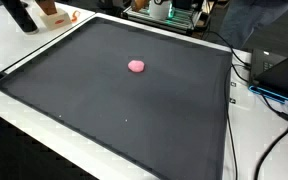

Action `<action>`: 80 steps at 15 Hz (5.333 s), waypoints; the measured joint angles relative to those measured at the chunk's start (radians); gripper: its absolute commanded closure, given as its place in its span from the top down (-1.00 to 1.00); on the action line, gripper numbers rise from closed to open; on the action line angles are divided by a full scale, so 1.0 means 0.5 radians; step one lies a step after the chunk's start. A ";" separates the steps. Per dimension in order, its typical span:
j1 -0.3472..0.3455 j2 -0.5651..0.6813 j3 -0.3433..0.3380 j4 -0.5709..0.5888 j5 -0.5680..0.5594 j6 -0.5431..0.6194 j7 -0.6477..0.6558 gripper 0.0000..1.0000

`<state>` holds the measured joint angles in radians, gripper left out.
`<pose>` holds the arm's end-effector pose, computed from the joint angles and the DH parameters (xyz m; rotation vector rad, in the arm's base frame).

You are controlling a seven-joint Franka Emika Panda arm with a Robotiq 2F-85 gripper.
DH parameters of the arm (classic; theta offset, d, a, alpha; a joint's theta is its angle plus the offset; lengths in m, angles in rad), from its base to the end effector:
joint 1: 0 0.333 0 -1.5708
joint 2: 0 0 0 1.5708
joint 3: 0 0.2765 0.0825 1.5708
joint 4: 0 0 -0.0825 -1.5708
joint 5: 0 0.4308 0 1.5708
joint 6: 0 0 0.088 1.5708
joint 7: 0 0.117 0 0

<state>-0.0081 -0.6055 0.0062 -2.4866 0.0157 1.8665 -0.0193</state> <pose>0.4322 0.0004 0.4360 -3.1298 -0.0181 0.0226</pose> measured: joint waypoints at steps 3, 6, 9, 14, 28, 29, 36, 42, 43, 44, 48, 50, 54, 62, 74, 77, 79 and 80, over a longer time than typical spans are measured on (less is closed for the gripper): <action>0.000 0.000 0.000 0.000 0.000 0.000 0.000 1.00; 0.000 0.000 0.000 0.000 0.000 0.000 0.000 1.00; 0.000 0.000 0.000 0.000 0.000 0.000 0.000 1.00; -0.002 0.001 -0.010 0.000 0.000 0.000 -0.001 0.16; 0.024 -0.005 -0.008 0.011 0.005 0.000 -0.039 -0.02; 0.025 -0.005 -0.008 0.011 0.005 0.000 -0.040 -0.02; 0.026 -0.005 -0.008 0.011 0.005 0.000 -0.040 -0.02; 0.026 -0.005 -0.008 0.011 0.005 0.000 -0.041 -0.02; 0.026 -0.005 -0.008 0.011 0.005 0.000 -0.041 -0.02; 0.026 -0.005 -0.008 0.011 0.005 0.000 -0.041 -0.02; 0.026 -0.005 -0.008 0.011 0.005 0.000 -0.041 -0.02; 0.026 -0.005 -0.008 0.011 0.005 0.000 -0.041 -0.52; 0.028 0.043 -0.008 0.010 0.068 0.058 -0.001 -0.52; 0.035 0.423 -0.016 0.045 0.396 0.569 0.077 -0.52; 0.019 0.996 -0.134 0.296 0.690 0.741 -0.100 -0.52; -0.001 1.103 -0.165 0.356 0.804 0.733 -0.276 -0.52; -0.024 1.165 -0.176 0.393 0.860 0.722 -0.386 -0.52; -0.037 1.192 -0.180 0.413 0.878 0.712 -0.434 -0.52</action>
<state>-0.0267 -0.0093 -0.0836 -2.2801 0.4546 2.2226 -0.2365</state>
